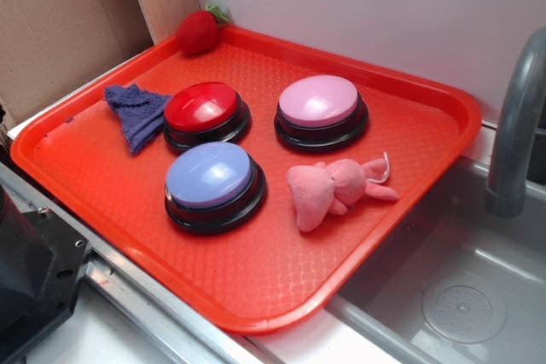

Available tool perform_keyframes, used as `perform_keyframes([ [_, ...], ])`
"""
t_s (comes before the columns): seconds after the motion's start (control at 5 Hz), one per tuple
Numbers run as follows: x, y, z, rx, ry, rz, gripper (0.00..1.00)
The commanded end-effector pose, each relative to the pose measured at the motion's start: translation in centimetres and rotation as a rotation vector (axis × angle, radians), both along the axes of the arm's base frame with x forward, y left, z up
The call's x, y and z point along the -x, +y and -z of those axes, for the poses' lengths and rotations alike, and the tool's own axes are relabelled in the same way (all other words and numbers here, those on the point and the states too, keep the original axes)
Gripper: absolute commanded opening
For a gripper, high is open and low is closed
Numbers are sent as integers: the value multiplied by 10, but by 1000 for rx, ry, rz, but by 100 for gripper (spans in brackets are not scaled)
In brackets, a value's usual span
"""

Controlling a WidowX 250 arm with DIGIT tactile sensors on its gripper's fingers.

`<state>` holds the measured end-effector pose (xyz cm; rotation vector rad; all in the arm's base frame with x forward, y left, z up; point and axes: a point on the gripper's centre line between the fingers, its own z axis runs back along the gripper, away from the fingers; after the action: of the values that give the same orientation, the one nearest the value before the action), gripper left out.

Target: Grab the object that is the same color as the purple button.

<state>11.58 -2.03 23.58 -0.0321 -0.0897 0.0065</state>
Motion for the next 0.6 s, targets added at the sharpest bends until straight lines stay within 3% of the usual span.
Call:
perform_keyframes([
  [0.0, 0, 0, 0, 0, 0, 0, 100],
  [0.4, -21, 51, 28, 114, 7, -393, 100],
])
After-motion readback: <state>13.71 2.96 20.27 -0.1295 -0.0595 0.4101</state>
